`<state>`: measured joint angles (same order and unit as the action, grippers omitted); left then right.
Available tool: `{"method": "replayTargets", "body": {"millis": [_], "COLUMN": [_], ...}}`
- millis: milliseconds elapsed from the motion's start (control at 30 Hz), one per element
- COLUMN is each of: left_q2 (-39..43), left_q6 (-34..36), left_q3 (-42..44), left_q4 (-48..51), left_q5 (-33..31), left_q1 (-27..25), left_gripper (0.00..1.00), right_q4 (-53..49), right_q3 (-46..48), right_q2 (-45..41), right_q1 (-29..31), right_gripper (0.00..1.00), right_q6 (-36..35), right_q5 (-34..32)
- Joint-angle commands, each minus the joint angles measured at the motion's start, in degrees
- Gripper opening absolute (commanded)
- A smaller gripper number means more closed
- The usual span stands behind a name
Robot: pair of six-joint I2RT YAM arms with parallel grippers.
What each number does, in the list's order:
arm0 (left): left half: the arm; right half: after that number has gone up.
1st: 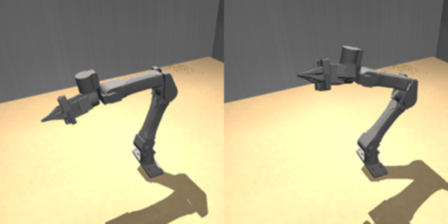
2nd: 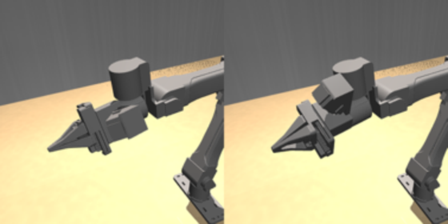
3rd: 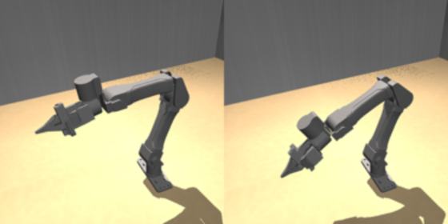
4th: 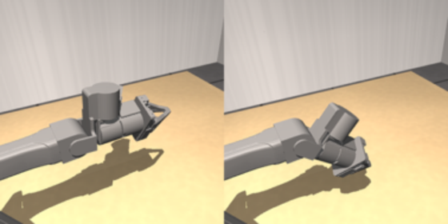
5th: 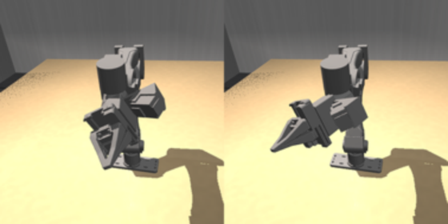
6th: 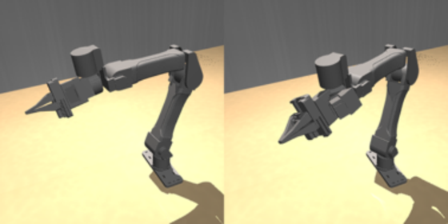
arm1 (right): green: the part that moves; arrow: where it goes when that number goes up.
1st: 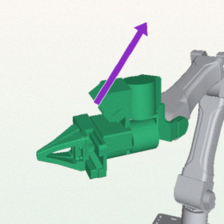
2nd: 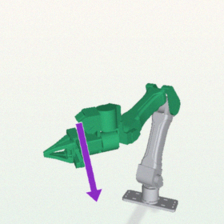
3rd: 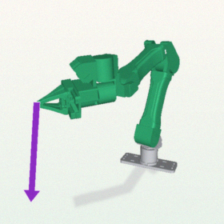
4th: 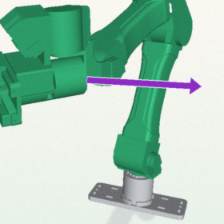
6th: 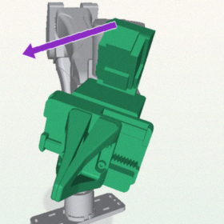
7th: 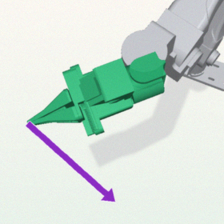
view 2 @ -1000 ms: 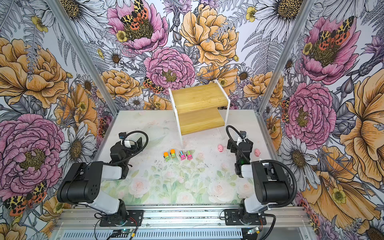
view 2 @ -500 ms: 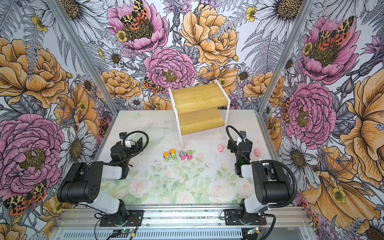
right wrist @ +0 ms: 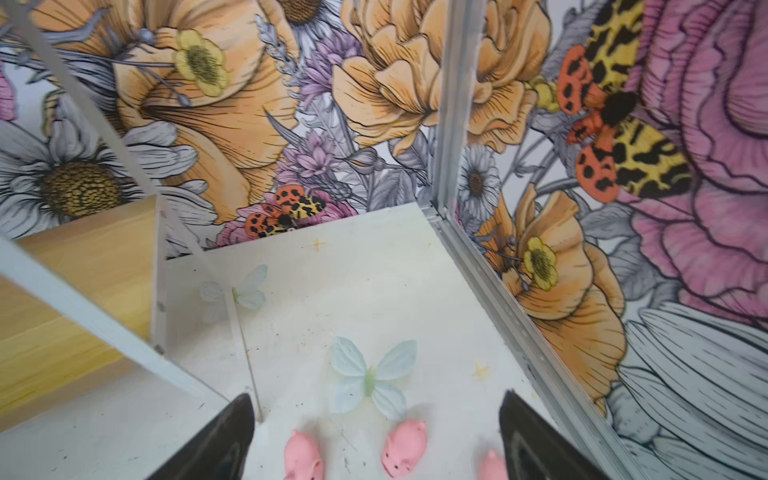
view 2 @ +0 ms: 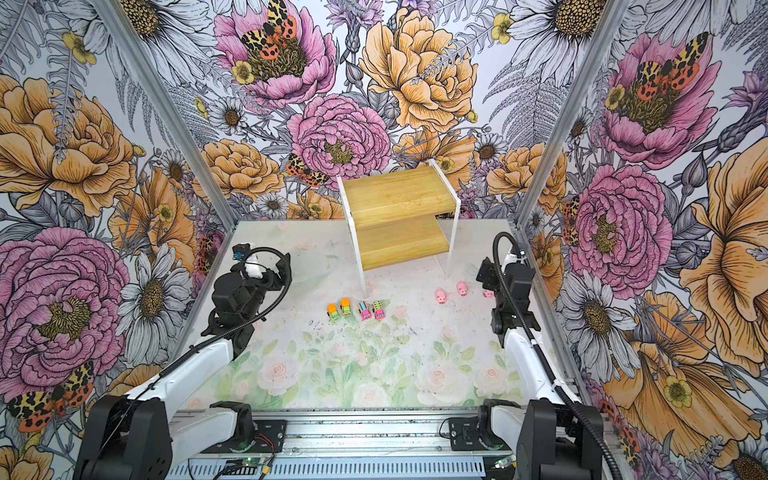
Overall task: Place and organize the plastic toys onto the shelf
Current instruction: 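Move the right gripper over the pink pigs while the left hovers above cars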
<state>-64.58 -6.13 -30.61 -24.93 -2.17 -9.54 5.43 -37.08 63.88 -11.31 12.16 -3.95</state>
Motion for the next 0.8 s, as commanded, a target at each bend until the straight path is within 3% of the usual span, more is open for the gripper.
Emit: {"method": "replayTargets", "body": {"millis": [0, 133, 767], "left_q2": [-1.64, -5.00, -13.39], "left_q6": [-3.95, -6.71, -8.50], "left_q3": [-1.67, -3.70, -5.88], "left_q4": [8.34, 10.08, 10.21], "left_q5": [-2.33, -1.52, 2.11], "left_q1": [-3.98, -6.29, -7.69], "left_gripper": [0.99, 0.99, 0.99], "right_q4": [-12.14, -16.41, -27.77], "right_q3": [-0.77, -0.33, -6.64], "right_q2": [1.44, 2.95, 15.09], "right_q1": [-5.86, -11.35, -17.38], "right_gripper": [0.88, 0.83, 0.77], "right_q6": [5.62, 6.14, 2.20], "right_q5": [5.26, 9.48, 13.80]}}
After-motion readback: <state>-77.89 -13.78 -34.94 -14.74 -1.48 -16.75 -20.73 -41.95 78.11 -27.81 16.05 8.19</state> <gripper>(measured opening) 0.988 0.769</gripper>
